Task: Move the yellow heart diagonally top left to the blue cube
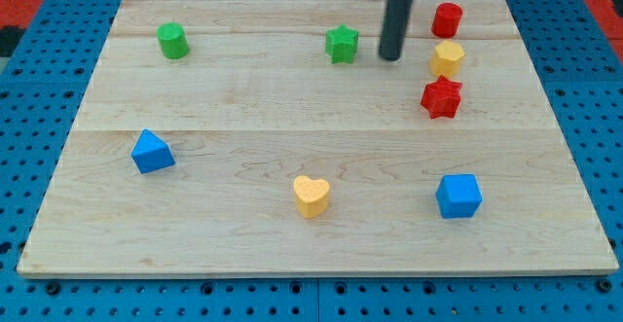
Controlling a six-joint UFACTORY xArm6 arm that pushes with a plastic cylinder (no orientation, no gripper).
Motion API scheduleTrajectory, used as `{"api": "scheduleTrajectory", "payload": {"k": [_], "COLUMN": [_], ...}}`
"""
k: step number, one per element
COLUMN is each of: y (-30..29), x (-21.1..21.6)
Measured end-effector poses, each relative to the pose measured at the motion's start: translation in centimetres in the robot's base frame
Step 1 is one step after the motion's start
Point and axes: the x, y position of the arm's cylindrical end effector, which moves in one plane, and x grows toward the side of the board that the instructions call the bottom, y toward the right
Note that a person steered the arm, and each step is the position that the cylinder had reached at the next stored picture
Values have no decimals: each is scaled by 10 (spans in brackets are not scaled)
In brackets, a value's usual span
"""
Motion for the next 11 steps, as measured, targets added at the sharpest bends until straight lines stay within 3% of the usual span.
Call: {"api": "scheduleTrajectory", "payload": {"k": [1,2,3,6,7,11], "y": [-52,-100,-110,-106,-60,4], "x": [73,115,181,237,226,170]}}
